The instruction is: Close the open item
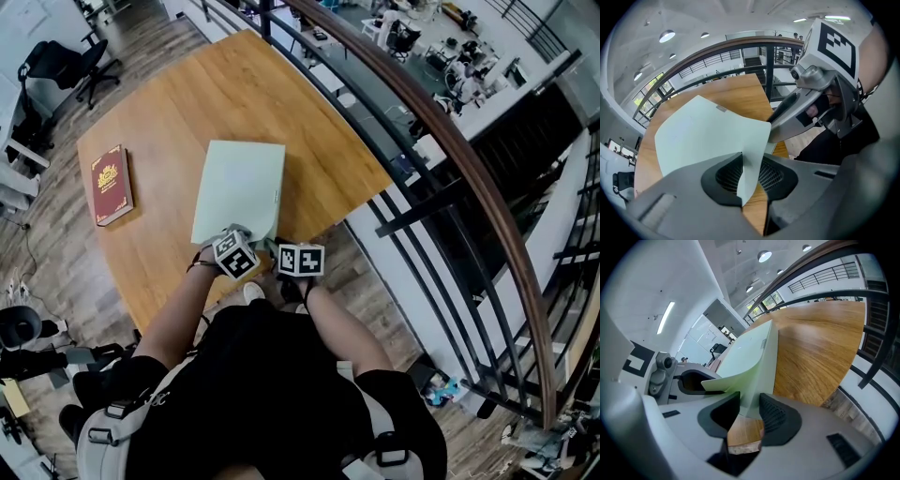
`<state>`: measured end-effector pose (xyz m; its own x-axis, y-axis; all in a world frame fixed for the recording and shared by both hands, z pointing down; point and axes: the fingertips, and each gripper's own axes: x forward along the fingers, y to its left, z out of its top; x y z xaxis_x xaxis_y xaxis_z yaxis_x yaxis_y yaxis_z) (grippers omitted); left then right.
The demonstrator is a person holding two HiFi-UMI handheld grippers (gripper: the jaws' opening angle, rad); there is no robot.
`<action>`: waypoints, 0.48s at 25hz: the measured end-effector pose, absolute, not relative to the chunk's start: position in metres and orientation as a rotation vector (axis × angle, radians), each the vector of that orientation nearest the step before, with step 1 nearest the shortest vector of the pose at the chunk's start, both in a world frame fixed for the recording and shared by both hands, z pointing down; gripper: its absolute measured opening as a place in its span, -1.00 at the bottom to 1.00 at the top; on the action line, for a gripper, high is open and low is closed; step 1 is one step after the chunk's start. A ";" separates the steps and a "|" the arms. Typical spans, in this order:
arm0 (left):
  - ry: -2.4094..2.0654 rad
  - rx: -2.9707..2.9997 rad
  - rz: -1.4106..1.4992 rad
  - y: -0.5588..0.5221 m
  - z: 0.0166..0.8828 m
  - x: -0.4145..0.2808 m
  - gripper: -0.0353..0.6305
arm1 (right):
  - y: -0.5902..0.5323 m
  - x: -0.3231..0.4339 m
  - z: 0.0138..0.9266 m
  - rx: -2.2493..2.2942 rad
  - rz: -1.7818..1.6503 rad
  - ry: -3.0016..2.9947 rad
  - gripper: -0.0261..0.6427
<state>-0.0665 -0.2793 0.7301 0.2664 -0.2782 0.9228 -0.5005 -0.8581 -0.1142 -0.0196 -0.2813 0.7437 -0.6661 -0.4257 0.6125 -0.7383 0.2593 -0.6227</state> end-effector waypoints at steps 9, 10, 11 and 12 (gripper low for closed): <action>-0.637 2.341 1.356 -0.261 0.731 -0.059 -0.11 | -0.290 0.006 0.713 1.194 1.274 -2.270 -0.91; -0.656 2.351 1.300 -0.262 0.729 -0.059 -0.12 | -0.293 0.011 0.705 1.219 1.253 -2.292 -0.91; -0.680 2.362 1.242 -0.263 0.727 -0.059 -0.12 | -0.297 0.016 0.696 1.248 1.224 -2.311 -0.91; -0.706 2.369 1.188 -0.264 0.724 -0.060 -0.12 | -0.300 0.021 0.686 1.283 1.185 -2.328 -0.91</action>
